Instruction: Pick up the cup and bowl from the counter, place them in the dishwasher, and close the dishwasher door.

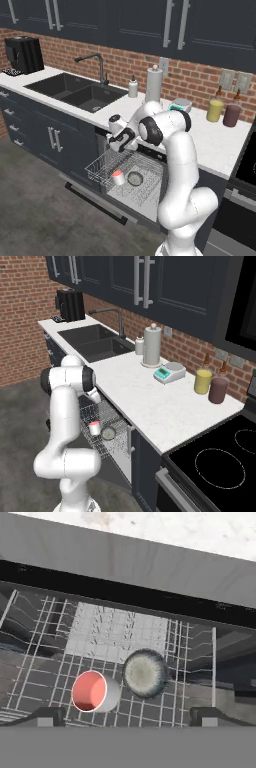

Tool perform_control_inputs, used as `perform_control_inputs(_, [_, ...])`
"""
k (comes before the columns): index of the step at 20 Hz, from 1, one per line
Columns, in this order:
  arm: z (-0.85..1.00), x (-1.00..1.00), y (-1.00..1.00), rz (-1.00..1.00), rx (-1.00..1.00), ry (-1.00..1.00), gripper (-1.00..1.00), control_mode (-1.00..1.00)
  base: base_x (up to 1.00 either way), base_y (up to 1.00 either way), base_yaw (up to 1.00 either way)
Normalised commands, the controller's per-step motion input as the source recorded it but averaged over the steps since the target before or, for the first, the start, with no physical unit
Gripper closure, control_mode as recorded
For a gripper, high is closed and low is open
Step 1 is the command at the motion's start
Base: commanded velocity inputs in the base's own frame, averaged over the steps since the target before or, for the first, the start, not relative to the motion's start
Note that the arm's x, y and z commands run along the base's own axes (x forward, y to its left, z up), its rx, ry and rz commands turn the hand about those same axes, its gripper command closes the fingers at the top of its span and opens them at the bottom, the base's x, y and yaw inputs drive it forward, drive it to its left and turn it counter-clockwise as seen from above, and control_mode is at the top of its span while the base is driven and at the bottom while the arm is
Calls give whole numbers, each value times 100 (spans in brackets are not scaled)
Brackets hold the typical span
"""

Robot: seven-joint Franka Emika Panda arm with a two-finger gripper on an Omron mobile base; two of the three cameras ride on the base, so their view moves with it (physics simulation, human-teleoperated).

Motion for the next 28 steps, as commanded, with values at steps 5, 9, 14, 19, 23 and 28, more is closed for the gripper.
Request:
perform_control_inputs(5, [100,-73,0,0,10,-24,-100,-100,0,0,0])
perform_control_inputs(9, [100,-31,11,1,2,-6,-100,-100,0,0,0])
perform_control_inputs(14, [100,-15,19,8,-3,2,-100,-100,0,0,0])
perform_control_inputs(19, [100,0,10,6,-13,24,-100,-100,0,0,0])
perform_control_inputs(23, [52,-6,0,0,-14,12,-100,-100,0,0,0])
perform_control_inputs(28, [-2,-29,0,-2,-1,-3,-100,-100,0,0,0])
